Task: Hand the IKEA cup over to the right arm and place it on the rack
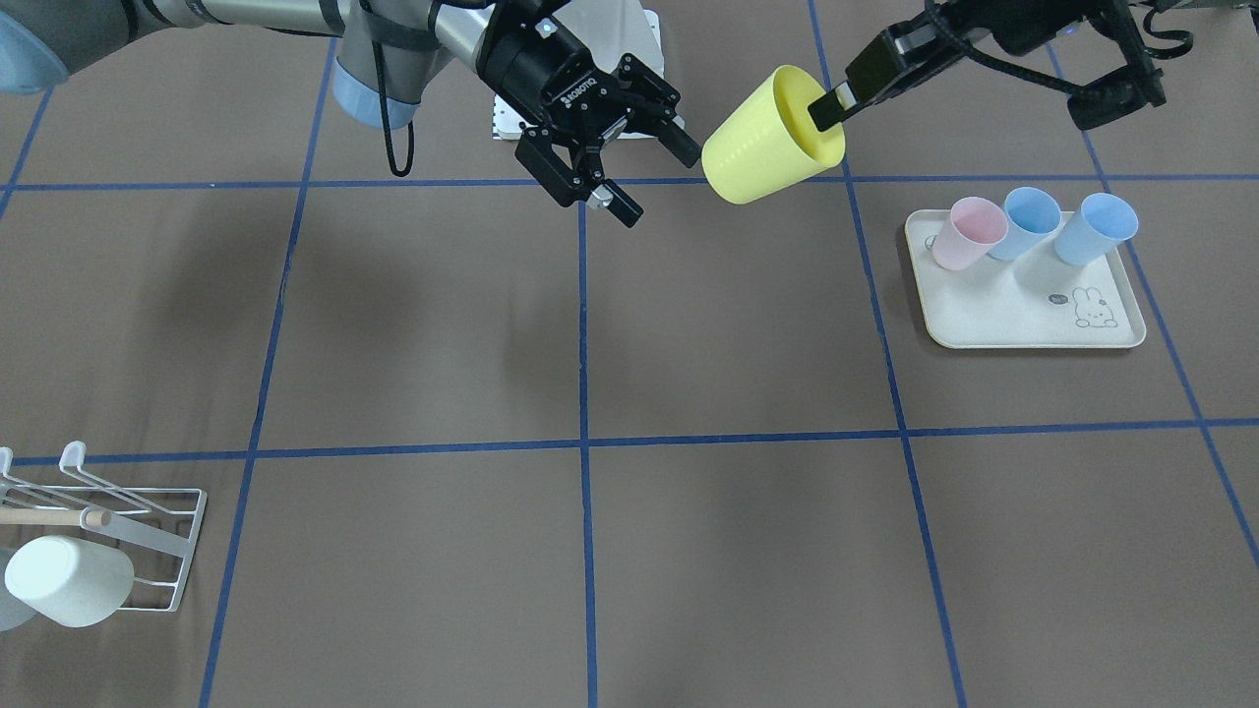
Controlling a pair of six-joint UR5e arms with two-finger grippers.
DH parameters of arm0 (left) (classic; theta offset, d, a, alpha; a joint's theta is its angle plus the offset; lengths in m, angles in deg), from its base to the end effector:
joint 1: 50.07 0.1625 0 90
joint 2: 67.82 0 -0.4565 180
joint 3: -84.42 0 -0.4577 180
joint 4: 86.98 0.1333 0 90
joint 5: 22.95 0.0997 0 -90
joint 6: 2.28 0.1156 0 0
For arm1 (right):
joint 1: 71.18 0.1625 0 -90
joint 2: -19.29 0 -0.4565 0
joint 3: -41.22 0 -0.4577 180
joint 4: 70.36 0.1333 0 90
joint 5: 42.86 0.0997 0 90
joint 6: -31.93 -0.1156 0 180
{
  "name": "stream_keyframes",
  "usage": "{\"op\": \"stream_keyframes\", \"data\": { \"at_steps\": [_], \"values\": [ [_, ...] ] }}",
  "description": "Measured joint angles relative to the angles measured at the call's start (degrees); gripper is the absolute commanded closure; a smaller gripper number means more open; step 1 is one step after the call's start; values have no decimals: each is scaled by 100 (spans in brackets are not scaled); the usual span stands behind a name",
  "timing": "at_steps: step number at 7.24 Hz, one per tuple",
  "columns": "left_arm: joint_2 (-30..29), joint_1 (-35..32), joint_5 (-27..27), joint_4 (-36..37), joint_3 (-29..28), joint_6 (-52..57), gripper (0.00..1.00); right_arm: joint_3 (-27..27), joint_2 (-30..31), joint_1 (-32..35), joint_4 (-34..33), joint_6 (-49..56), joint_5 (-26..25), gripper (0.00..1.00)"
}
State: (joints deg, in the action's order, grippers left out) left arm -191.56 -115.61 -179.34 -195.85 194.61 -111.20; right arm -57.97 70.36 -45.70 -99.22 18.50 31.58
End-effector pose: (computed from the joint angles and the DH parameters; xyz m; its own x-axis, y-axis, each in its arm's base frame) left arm 0.2222 -0.5545 0.0906 0.1151 -0.5667 -0.8158 0.0417 0.8233 -0.5661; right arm -0.5293 -0.4343 0.0460 0.5563 -0.7729 0.3053 -0.4390 0.0387 0.8977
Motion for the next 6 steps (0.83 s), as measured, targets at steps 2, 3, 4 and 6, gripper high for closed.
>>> {"op": "stream_keyframes", "data": {
  "at_steps": [2,3,4,6],
  "values": [
    [-19,107,-7,-22,-8,-14,100,8,-1,-80,81,202,-21,3],
    [-47,166,-6,-34,-11,-15,100,8,-5,-90,88,251,-24,2],
    [-71,212,-6,-41,-16,-15,100,7,-8,-92,91,314,-25,2],
    [-93,288,0,-46,-24,-16,100,1,-20,-95,92,449,-25,2]
  ]
}}
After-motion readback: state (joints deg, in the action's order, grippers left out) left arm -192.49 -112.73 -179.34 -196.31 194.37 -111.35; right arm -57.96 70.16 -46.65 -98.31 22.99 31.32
